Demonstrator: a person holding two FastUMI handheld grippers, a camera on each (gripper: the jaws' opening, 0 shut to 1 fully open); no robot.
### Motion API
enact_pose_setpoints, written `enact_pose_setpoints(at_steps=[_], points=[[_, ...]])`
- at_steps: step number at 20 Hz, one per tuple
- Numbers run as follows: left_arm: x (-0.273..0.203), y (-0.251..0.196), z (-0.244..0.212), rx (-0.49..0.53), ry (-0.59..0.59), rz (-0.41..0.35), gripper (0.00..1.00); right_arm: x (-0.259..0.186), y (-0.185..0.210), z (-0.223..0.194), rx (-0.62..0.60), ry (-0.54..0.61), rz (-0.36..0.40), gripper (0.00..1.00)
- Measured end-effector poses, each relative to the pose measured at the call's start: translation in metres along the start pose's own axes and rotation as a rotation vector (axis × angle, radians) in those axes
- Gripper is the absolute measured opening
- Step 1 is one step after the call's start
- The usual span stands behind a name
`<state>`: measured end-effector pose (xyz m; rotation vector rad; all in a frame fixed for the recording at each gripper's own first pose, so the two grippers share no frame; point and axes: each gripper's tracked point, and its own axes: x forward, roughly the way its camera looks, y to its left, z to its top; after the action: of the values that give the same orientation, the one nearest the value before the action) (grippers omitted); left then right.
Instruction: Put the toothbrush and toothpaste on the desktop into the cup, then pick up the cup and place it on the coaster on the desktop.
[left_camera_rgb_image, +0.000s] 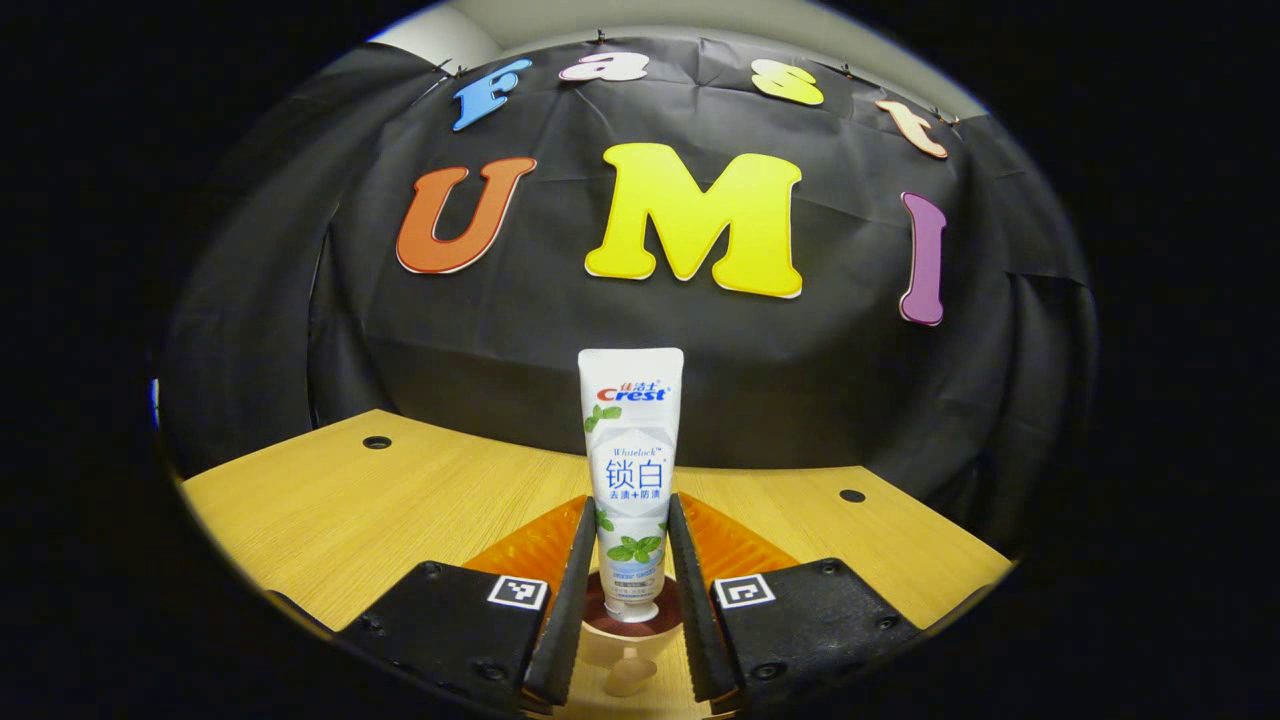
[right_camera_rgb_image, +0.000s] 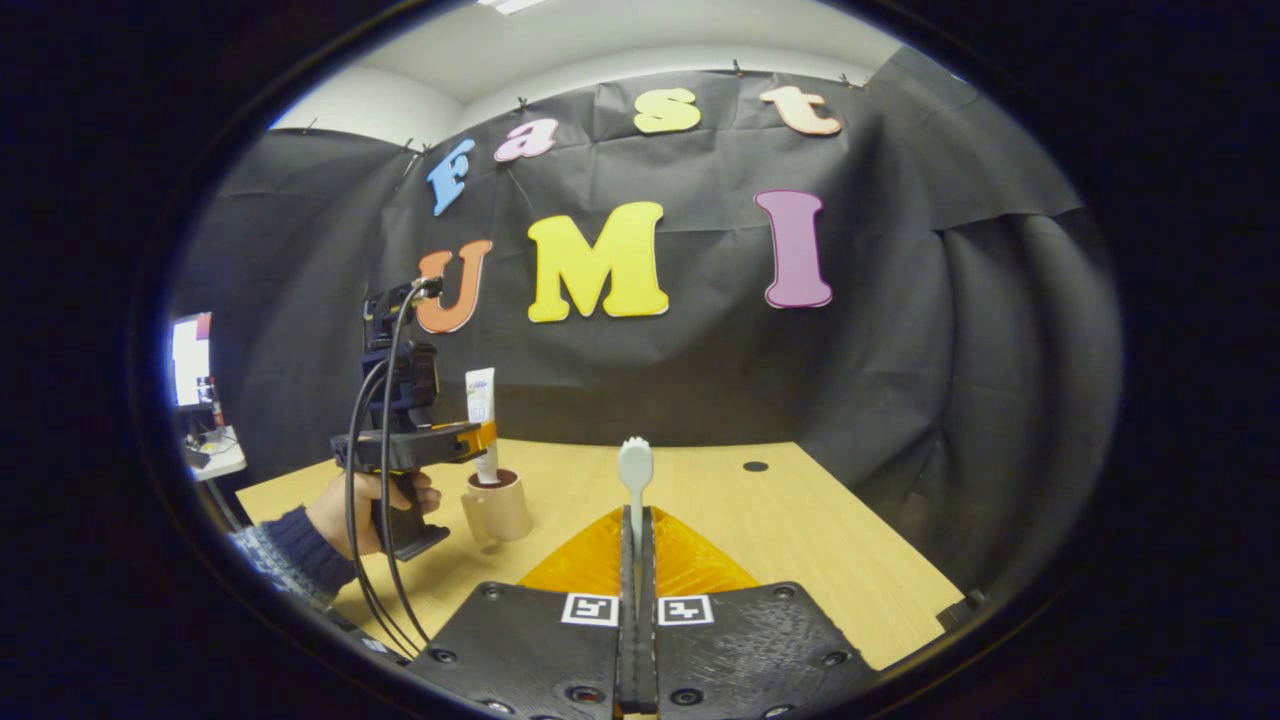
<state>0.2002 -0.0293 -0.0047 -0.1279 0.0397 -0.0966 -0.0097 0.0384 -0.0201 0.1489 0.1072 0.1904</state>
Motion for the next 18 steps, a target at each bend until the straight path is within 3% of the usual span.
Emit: enact_pose_setpoints(at_steps=[3, 4, 6, 7, 8, 9, 10, 11, 12, 13, 14, 18], points=[[-0.004, 0.002, 0.009, 0.001, -0.024, 0.010, 0.47, 0.000, 0.001, -0.002, 0.000, 0.001, 0.000, 0.00], [-0.006, 0.001, 0.011, 0.006, -0.027, 0.008, 0.34, -0.001, 0.001, -0.003, -0.001, 0.003, 0.001, 0.00], [-0.009, 0.000, 0.013, 0.012, -0.035, 0.004, 0.58, -0.002, 0.001, -0.006, -0.004, -0.001, -0.001, 0.00], [-0.009, 0.000, 0.015, 0.011, -0.036, 0.005, 0.48, -0.001, 0.003, -0.007, -0.005, -0.001, -0.001, 0.00], [-0.012, 0.001, 0.016, 0.010, -0.037, 0.013, 0.50, 0.001, 0.003, -0.006, -0.007, -0.002, -0.002, 0.00], [-0.015, 0.001, 0.016, 0.013, -0.036, 0.020, 0.44, 0.001, 0.003, -0.007, -0.007, -0.004, -0.002, 0.00], [-0.019, 0.004, 0.019, 0.014, -0.043, 0.034, 0.60, 0.001, 0.003, -0.006, -0.007, -0.006, 0.000, 0.00], [-0.023, 0.005, 0.020, 0.010, -0.048, 0.034, 0.65, 0.001, 0.004, -0.006, -0.008, -0.010, 0.003, 0.00], [-0.028, 0.006, 0.023, 0.005, -0.053, 0.032, 0.63, 0.001, 0.004, -0.004, -0.011, -0.011, 0.008, 0.00], [-0.036, 0.008, 0.025, 0.002, -0.061, 0.034, 0.78, 0.001, 0.005, -0.005, -0.012, -0.016, 0.012, 0.00], [-0.043, 0.012, 0.027, 0.004, -0.068, 0.043, 0.84, 0.002, 0.006, -0.005, -0.013, -0.020, 0.015, 0.00], [-0.072, 0.027, 0.024, 0.070, -0.075, 0.068, 0.88, 0.024, 0.016, -0.008, -0.035, 0.010, 0.020, 0.00]])
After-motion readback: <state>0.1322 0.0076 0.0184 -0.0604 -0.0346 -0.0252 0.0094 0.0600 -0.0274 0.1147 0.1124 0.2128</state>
